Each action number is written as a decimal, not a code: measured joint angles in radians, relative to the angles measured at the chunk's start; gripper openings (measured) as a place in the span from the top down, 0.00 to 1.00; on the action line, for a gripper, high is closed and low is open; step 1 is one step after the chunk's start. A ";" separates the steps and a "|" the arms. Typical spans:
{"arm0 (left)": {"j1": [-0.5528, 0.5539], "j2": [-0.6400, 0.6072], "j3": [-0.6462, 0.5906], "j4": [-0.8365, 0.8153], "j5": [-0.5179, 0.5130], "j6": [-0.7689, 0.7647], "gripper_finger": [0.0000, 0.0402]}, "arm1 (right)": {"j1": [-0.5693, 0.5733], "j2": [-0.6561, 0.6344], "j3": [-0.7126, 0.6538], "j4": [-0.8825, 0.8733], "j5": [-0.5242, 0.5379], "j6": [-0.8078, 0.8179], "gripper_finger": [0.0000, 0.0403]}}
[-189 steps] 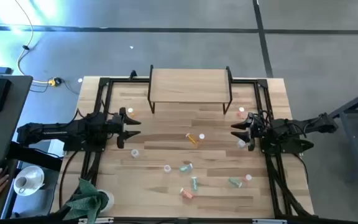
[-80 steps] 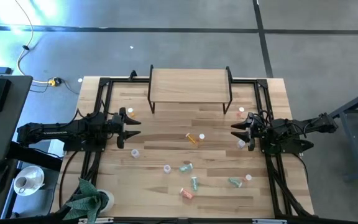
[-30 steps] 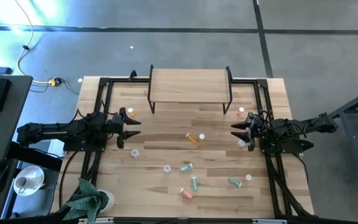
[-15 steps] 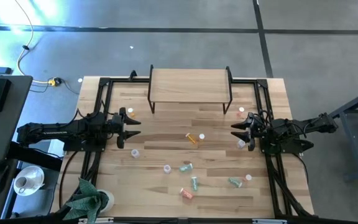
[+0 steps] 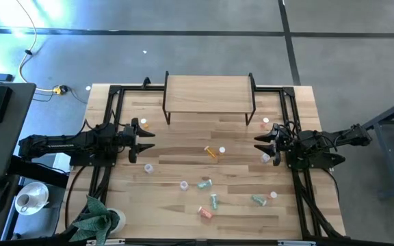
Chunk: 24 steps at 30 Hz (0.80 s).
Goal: Pick and place medicine bottles onto shelf by color
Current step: Put the transparent pill bottle on the shelf
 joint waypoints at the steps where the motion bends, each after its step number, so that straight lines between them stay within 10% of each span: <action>1: 0.000 0.000 0.000 0.000 0.000 0.000 0.49 | 0.000 0.000 0.000 0.000 0.000 0.000 0.59; 24: 0.000 0.000 0.000 0.026 0.000 0.000 0.49 | 0.000 0.000 0.000 0.004 0.000 0.076 0.59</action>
